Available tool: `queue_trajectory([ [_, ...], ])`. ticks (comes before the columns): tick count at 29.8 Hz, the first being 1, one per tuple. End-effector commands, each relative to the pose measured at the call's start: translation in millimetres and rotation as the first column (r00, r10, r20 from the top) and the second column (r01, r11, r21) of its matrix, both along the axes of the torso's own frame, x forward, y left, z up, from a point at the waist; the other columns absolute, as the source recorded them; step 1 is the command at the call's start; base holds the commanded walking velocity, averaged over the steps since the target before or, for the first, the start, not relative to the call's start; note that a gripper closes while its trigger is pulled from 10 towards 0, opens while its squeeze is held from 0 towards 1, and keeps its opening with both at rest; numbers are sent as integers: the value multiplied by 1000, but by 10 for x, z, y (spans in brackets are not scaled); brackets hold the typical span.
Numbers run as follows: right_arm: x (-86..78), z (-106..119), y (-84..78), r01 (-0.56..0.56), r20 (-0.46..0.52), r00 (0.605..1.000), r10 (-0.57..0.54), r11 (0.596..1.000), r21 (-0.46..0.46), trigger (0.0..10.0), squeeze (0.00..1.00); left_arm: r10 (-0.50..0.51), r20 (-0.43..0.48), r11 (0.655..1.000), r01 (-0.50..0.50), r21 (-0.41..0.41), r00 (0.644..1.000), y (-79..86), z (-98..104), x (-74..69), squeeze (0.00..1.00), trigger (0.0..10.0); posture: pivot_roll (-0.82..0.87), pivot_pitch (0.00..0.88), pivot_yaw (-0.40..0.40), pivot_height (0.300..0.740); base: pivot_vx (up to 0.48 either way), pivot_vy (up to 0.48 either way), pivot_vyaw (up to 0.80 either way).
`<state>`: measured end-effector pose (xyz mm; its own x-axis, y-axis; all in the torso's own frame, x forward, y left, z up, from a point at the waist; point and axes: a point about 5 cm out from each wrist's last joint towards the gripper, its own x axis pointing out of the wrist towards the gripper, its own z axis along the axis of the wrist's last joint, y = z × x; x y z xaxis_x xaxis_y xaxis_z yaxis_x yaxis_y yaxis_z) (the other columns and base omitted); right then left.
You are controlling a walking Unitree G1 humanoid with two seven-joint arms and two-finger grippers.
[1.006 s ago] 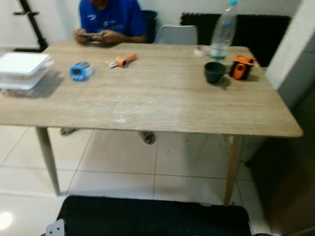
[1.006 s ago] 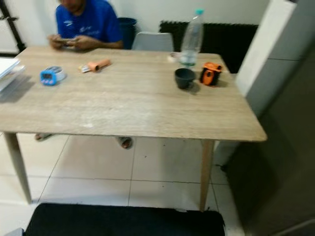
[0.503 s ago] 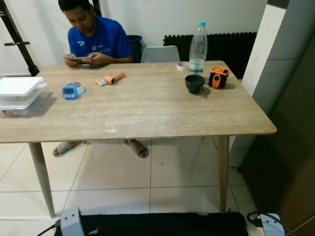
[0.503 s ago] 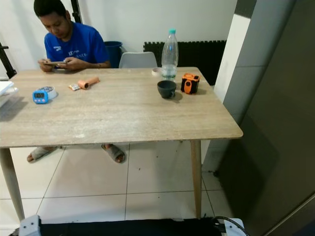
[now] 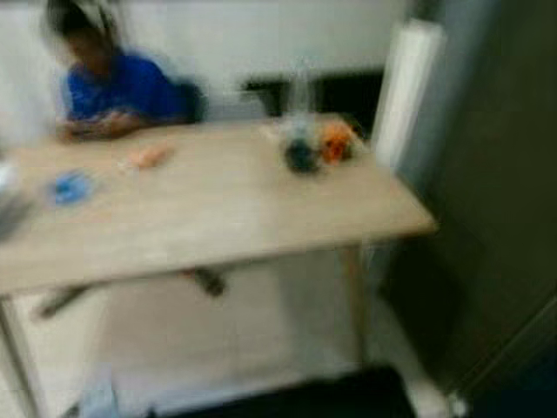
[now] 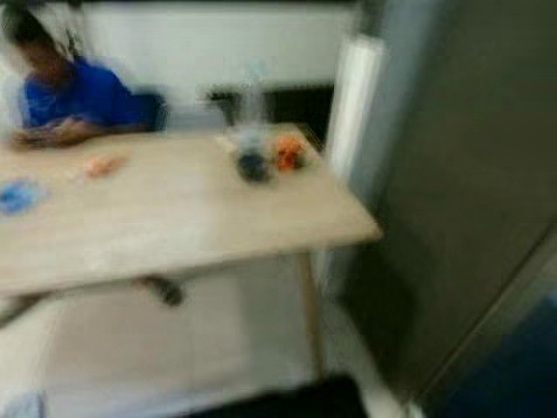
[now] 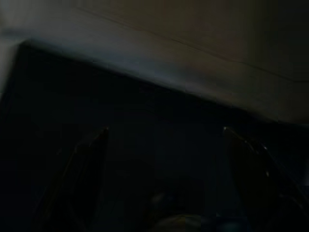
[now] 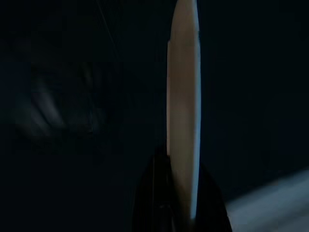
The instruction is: Restocking fridge
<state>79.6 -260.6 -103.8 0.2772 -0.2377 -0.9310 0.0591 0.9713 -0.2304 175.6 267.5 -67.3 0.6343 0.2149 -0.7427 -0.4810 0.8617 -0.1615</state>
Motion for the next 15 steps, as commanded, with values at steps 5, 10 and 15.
queue_trajectory([
  [5,361,88,18,-64,103,993,65,998,-11,10000,0,-68,-67,998,67,-18,995,-188,-120,-122,0,10000,-85,13,-21,740,0,0,0],
  [10,459,118,19,-80,125,989,82,997,-18,10000,0,-120,-63,992,118,-34,991,-244,-139,-142,0,10000,-83,14,-24,740,0,0,0],
  [15,423,104,28,-82,115,990,83,997,-15,10000,0,-161,-65,987,160,-22,985,-269,-144,-146,0,10000,-85,14,-24,740,0,-399,0],
])
